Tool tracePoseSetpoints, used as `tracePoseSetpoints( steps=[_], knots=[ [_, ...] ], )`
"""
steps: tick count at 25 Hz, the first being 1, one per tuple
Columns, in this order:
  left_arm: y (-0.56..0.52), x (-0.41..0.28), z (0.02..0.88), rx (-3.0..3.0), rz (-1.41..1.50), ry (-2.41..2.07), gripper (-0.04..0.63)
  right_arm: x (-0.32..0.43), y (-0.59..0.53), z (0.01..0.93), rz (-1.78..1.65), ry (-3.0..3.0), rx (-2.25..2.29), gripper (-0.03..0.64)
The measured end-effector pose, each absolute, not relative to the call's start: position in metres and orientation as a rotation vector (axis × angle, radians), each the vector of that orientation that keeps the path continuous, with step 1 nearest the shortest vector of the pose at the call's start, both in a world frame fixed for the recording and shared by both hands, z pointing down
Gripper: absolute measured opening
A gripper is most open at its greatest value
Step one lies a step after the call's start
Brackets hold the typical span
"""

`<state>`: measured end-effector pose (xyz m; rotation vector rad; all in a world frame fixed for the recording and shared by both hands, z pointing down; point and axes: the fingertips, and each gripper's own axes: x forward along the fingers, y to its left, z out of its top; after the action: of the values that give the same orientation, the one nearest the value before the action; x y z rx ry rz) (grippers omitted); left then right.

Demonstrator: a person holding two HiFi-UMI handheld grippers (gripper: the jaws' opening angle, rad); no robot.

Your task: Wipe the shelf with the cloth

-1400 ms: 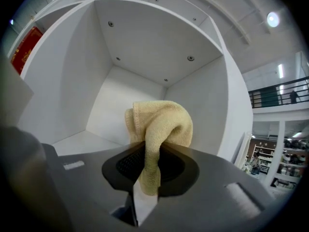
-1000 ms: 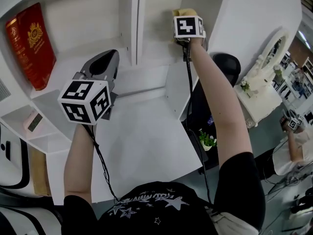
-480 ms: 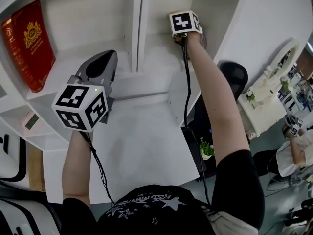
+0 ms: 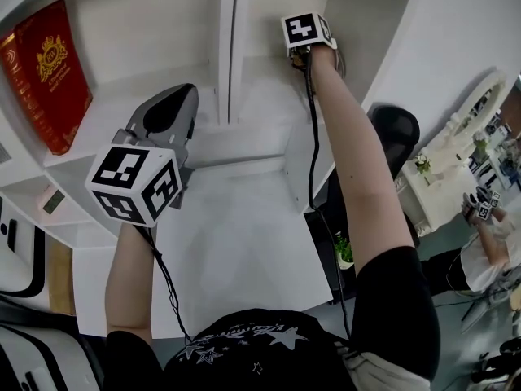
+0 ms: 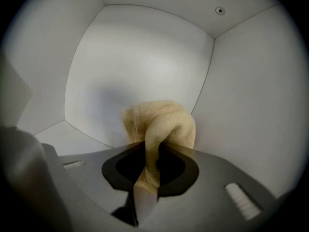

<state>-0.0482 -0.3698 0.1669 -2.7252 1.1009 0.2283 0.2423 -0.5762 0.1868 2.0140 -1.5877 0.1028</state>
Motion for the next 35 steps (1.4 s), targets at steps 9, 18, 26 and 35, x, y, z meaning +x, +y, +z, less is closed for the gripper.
tracePoseSetpoints(
  steps=[9,18,26,35],
  knots=[
    [-0.368,-0.049,0.171,-2.731,0.195,1.093,0.003,0.244,-0.577,0.189,0.113,-1.575,2.011,0.083],
    [-0.35,-0.052,0.173,-2.754,0.198,1.046,0.003,0.243,-0.541,0.189,0.096,-1.537,1.998,0.083],
    [-0.32,-0.057,0.176,-2.795,0.212,0.968,0.003,0.242,-0.486,0.184,0.101,-1.501,2.027,0.083],
    [-0.291,-0.062,0.186,-2.88,0.232,0.83,0.003,0.242,-0.415,0.183,0.101,-1.426,2.087,0.083]
  ],
)
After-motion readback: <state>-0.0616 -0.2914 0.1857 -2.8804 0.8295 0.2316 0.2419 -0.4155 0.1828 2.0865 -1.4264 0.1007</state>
